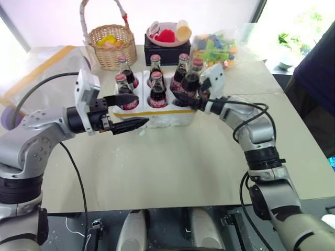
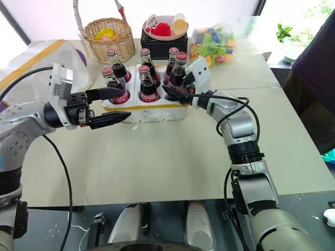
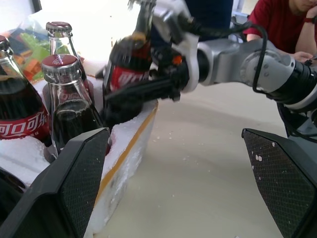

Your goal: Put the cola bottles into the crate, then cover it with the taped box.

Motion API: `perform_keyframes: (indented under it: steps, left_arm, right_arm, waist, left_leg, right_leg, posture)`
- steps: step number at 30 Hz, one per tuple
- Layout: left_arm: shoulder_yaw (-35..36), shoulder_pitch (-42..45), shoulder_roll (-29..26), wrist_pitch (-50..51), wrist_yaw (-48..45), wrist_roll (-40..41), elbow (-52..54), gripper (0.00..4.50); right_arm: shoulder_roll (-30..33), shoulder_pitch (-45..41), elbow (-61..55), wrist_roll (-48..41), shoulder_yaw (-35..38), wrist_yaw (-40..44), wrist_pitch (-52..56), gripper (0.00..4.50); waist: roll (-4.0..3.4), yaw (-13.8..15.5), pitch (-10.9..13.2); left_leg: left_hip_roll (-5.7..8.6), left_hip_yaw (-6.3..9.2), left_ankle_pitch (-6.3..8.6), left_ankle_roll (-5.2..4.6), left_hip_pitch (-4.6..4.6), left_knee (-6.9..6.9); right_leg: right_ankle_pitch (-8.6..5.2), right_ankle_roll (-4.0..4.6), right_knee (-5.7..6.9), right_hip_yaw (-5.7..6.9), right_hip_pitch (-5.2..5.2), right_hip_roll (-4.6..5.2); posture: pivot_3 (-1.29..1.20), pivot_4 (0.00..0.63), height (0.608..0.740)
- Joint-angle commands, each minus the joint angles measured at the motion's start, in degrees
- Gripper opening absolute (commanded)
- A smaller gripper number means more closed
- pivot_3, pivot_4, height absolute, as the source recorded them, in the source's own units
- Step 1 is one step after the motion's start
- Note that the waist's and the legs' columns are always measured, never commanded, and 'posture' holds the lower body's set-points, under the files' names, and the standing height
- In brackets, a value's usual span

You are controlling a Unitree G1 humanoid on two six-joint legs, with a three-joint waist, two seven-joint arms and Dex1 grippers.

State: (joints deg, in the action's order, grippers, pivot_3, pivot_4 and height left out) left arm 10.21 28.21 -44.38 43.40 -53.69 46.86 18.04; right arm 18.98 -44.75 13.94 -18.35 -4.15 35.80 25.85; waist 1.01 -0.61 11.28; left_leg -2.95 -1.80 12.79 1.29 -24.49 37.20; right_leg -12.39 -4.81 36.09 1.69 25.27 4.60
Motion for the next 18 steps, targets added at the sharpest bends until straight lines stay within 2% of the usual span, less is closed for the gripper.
perform_keyframes:
  steps: [1, 4, 8, 14, 18]
  left_arm:
    - [1.6, 1.5, -1.7, -0.9, -0.9, 0.0, 0.0, 4.50]
    - [3.7, -0.1, -4.5, -0.1, -2.0, 0.3, 0.3, 4.50]
    - [11.5, -5.9, -13.2, 2.4, -7.4, 2.0, -2.0, 4.50]
    - [25.8, -15.8, -28.4, -1.3, -18.4, -6.6, -15.2, 4.50]
    - [30.2, -20.6, -36.9, -9.4, -26.0, -16.2, -30.8, 4.50]
  right_arm:
    - [0.2, -2.0, 2.7, 0.5, 1.4, 0.2, 1.1, 4.33]
    - [1.9, -1.7, -0.6, 0.1, 1.8, 1.5, 1.8, 4.43]
    - [8.4, 0.3, -10.3, -4.4, 5.3, 6.7, 6.0, 4.43]
    - [23.5, 1.8, -18.8, -13.5, 14.8, 15.4, 14.9, 4.43]
    - [30.8, 3.0, -22.6, -20.6, 18.8, 20.8, 21.6, 4.43]
  waist:
    - [0.05, -0.1, 0.0]
    - [0.05, -0.2, 0.0]
    - [0.02, -0.2, 0.0]
    - [0.01, -0.1, 0.0]
    - [0.00, -0.3, 0.0]
  left_leg:
    - [0.00, 0.00, 0.00, 0.00, 0.02, -0.01]
    - [-0.01, 0.01, 0.00, 0.00, 0.08, -0.01]
    - [-0.02, 0.00, 0.00, 0.00, 0.04, -0.08]
    - [-0.03, -0.07, 0.02, 0.02, 0.04, -0.14]
    - [-0.09, -0.18, 0.03, 0.05, 0.07, -0.17]
  right_leg:
    - [0.00, 0.00, 0.00, 0.00, -0.01, 0.00]
    - [0.00, 0.00, 0.03, 0.00, -0.04, -0.02]
    - [-0.01, 0.01, 0.01, 0.00, 0.04, -0.02]
    - [-0.15, 0.20, -0.08, 0.03, 0.09, 0.02]
    - [-0.32, 0.47, -0.13, 0.05, 0.15, 0.06]
  posture:
    - [0.00, 0.150, 0.740]
    - [0.00, 0.150, 0.740]
    - [0.00, 0.150, 0.740]
    - [0.00, 0.150, 0.740]
    - [0.00, 0.150, 0.740]
